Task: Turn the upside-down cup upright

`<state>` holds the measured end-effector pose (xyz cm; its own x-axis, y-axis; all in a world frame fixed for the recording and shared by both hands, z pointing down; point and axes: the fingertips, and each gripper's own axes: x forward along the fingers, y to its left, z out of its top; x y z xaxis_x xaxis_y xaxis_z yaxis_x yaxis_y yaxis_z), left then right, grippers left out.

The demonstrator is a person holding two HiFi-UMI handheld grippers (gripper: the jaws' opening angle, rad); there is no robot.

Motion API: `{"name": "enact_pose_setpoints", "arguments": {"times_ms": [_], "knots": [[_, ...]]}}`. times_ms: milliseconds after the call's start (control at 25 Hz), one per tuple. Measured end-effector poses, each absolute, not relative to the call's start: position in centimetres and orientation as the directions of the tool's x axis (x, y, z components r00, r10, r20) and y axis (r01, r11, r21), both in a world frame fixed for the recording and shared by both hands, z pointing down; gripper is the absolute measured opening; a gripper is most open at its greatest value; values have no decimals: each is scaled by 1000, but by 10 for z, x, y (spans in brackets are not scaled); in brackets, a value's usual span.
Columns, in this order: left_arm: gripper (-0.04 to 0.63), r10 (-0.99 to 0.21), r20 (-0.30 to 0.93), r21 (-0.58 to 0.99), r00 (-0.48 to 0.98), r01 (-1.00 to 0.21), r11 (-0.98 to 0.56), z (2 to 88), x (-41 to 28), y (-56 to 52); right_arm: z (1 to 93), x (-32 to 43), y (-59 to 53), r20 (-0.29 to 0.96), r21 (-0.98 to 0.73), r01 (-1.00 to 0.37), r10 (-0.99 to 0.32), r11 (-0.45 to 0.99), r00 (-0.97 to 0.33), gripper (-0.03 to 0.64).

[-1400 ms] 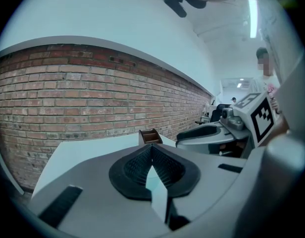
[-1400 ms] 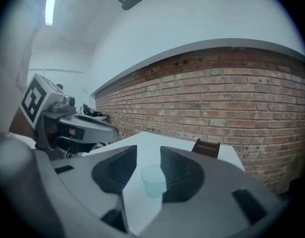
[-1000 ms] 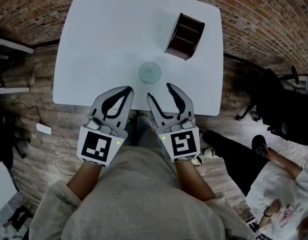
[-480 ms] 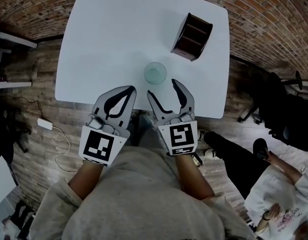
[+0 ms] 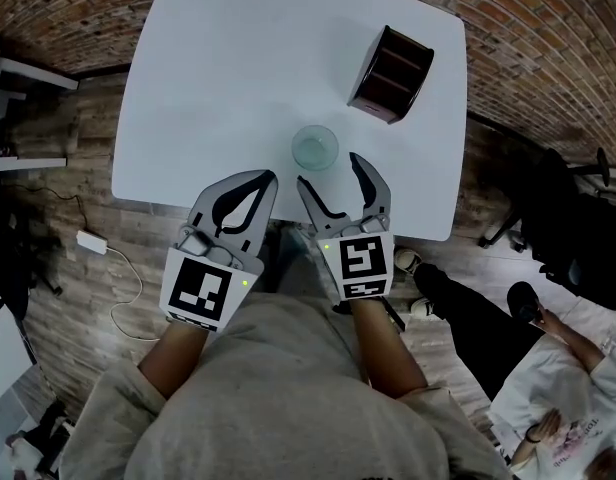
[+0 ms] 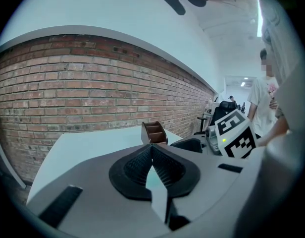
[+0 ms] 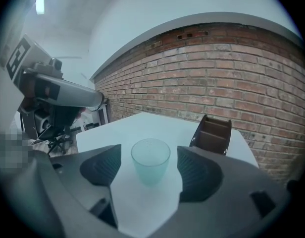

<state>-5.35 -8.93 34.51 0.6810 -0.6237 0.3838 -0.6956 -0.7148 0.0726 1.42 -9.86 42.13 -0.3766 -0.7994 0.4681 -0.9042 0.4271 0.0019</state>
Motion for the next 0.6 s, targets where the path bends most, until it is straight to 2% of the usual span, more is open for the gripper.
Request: {"name": "enact_pose_setpoints", "arguments": {"times_ms": [600], "knots": [[9, -627, 389, 78, 675, -702, -708, 349, -52, -92, 453, 11, -115, 508, 12, -900, -778, 436, -370, 384]]}}
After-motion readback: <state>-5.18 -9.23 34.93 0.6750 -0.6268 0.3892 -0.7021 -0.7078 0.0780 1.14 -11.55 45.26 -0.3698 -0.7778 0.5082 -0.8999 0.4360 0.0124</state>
